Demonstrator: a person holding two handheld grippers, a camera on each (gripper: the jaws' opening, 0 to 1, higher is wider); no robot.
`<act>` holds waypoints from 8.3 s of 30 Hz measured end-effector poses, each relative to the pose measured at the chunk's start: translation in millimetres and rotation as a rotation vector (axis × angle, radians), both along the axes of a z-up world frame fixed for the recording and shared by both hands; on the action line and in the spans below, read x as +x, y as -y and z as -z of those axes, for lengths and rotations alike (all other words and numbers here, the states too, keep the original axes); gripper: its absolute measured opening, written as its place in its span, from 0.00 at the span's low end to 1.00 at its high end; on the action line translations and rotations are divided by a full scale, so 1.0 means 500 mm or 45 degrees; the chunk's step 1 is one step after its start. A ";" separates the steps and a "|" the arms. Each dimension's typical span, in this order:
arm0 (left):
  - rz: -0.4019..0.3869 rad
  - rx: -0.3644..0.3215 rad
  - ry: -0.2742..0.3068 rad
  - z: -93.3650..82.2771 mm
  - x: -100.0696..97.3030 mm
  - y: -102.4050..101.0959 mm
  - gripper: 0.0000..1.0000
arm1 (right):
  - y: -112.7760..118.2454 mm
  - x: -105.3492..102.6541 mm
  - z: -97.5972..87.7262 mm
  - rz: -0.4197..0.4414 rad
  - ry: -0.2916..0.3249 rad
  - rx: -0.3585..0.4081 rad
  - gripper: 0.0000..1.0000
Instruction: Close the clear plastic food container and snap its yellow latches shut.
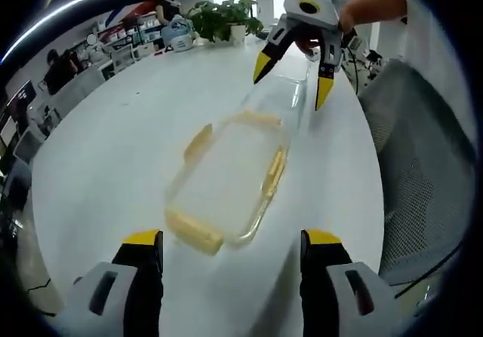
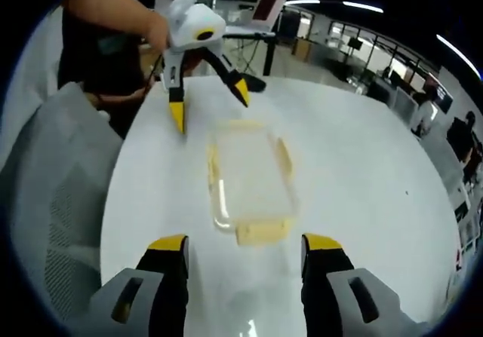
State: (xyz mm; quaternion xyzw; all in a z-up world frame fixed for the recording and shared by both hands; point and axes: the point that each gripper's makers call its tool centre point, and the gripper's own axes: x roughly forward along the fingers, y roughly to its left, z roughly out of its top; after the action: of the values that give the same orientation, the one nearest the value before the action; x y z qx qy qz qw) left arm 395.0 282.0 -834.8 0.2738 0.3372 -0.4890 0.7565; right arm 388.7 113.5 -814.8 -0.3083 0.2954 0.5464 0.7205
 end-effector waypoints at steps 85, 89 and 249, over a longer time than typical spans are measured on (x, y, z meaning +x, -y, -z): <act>0.482 0.235 -0.129 0.051 0.058 -0.010 0.51 | -0.038 0.040 0.096 -0.145 -0.154 -0.227 0.47; 0.509 0.243 -0.127 0.051 0.055 -0.012 0.50 | -0.035 0.040 0.097 -0.139 -0.172 -0.233 0.40; 0.454 0.311 0.009 -0.100 0.031 0.232 0.38 | 0.216 0.018 -0.052 -0.150 -0.093 -0.340 0.38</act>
State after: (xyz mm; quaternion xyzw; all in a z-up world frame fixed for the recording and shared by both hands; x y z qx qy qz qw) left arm 410.6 165.7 -784.8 0.4203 0.3374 -0.5695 0.6206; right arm 397.8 5.5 -788.7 -0.3983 0.3728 0.5543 0.6285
